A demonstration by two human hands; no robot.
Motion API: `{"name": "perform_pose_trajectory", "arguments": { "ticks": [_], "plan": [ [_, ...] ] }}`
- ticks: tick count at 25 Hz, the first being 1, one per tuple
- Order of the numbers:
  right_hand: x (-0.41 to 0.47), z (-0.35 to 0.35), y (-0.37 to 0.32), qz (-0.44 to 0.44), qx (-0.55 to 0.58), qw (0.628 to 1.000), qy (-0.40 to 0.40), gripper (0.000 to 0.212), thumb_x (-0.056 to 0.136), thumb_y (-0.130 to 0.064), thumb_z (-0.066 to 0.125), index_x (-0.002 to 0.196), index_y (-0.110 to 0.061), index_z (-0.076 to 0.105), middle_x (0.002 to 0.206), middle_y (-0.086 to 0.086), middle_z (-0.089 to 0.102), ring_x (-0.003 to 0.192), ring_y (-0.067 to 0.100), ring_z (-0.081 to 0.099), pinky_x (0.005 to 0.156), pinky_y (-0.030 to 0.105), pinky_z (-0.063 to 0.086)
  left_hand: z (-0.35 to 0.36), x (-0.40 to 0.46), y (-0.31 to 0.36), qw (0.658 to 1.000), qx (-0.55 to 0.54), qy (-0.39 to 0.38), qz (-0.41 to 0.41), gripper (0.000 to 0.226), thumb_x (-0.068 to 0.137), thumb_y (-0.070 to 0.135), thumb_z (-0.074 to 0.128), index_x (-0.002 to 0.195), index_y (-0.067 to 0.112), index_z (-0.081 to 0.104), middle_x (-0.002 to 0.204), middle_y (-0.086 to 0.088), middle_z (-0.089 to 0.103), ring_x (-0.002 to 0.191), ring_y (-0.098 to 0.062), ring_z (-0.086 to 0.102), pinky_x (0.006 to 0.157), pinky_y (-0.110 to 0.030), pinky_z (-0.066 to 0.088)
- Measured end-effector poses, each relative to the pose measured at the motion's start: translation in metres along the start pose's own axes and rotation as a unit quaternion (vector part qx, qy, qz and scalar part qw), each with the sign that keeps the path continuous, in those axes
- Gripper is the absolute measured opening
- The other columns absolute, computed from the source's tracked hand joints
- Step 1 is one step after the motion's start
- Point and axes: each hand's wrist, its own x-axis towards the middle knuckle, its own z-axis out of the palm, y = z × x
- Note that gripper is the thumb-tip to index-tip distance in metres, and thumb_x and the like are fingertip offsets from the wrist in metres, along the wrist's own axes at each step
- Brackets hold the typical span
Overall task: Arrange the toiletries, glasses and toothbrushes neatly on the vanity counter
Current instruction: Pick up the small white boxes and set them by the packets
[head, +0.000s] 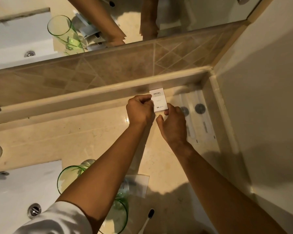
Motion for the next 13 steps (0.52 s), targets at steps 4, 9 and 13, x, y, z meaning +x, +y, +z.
{"name": "perform_pose_trajectory", "arguments": {
  "ticks": [4,9,13],
  "plan": [
    [0.0008,-0.0021,0.0004,-0.002,-0.001,1.0,-0.005,0.043,0.094,-0.026,0.066,0.133,-0.012,0.054,0.126,0.01,0.064,0.114,0.024,0.061,0.096,0.031,0.053,-0.0012,-0.0005,0.0007,1.0,0.012,-0.003,0.007,0.019,0.091,0.001,0.065,0.106,0.003,0.076,0.111,-0.012,0.077,0.099,-0.024,0.074,0.087,-0.037,0.063],
    [0.0021,-0.004,0.0022,0.005,-0.004,1.0,-0.016,0.042,0.094,-0.025,0.064,0.133,-0.012,0.053,0.128,0.012,0.062,0.116,0.026,0.06,0.098,0.039,0.054,0.0013,0.0001,0.0026,0.999,0.032,-0.012,0.024,0.02,0.091,0.0,0.064,0.107,0.001,0.076,0.114,-0.013,0.076,0.104,-0.024,0.072,0.092,-0.041,0.061],
    [0.0007,-0.0053,0.0019,0.006,-0.004,1.0,-0.02,0.041,0.094,-0.025,0.065,0.132,-0.013,0.053,0.126,0.011,0.061,0.114,0.024,0.061,0.097,0.037,0.055,0.0006,0.0006,0.0004,1.0,0.021,-0.015,0.015,0.02,0.091,-0.001,0.063,0.106,0.0,0.076,0.112,-0.014,0.076,0.103,-0.026,0.073,0.091,-0.042,0.061]
  ]
}}
